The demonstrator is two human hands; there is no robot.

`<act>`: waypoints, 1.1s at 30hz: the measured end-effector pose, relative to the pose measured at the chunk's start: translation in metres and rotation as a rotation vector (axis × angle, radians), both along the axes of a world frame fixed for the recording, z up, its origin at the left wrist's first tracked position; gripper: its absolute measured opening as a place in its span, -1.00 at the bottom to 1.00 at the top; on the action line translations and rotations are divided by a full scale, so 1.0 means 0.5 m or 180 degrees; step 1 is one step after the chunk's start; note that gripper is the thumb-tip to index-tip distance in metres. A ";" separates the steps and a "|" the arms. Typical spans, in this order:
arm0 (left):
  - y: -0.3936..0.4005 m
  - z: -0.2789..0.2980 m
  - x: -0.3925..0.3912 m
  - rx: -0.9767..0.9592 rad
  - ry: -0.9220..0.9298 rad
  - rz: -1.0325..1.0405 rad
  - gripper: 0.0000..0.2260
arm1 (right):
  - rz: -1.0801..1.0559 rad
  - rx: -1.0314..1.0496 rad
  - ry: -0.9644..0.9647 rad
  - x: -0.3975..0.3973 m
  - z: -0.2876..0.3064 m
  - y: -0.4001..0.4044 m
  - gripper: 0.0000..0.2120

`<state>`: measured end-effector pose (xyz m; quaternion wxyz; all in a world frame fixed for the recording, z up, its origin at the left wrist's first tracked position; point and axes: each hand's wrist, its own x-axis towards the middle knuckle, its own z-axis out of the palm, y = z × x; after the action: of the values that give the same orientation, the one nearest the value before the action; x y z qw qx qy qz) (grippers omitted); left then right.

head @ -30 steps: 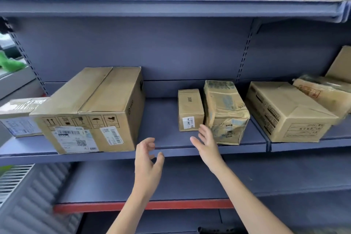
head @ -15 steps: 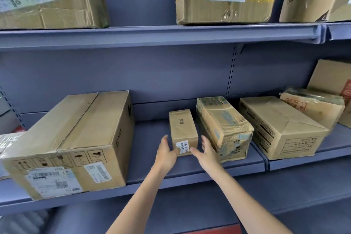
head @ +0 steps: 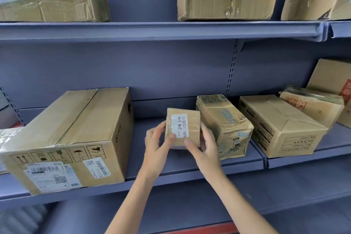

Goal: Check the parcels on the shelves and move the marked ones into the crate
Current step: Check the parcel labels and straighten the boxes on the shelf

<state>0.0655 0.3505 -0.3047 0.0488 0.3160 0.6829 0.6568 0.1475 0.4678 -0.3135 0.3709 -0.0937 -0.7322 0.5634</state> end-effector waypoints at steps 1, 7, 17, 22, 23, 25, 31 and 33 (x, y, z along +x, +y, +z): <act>-0.005 0.008 0.006 -0.0029 0.0089 -0.0038 -0.61 | 0.0045 0.0052 0.0070 0.009 0.013 -0.001 -0.38; -0.025 0.030 0.037 -0.0302 0.0174 -0.0225 -0.40 | 0.0317 -0.0012 0.0021 0.043 0.050 -0.007 -0.34; -0.055 0.023 0.051 -0.1095 0.0543 -0.0850 -0.20 | 0.0267 -0.1040 0.0207 0.083 0.041 -0.019 -0.51; -0.061 0.009 0.060 -0.0896 0.0087 -0.0176 -0.20 | -0.0376 -0.1825 0.0292 0.087 0.028 -0.021 -0.74; -0.061 0.005 0.064 -0.0744 -0.0045 0.0064 -0.20 | -0.0376 -0.1986 0.0264 0.086 0.021 -0.020 -0.76; -0.062 -0.002 0.069 -0.0652 -0.0135 0.0419 -0.33 | -0.0280 -0.2059 0.0077 0.087 0.010 -0.020 -0.72; -0.072 -0.037 0.044 -0.1134 0.0442 0.0633 -0.53 | -0.0464 -0.0370 -0.1232 0.077 -0.045 0.008 -0.83; -0.070 -0.053 0.031 -0.1434 0.0677 0.0464 -0.56 | -0.0296 -0.0322 -0.1567 0.067 -0.068 0.012 -0.77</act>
<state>0.0812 0.3154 -0.3310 -0.0016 0.3144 0.8343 0.4529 0.1808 0.4736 -0.3474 0.2019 -0.2801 -0.7663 0.5418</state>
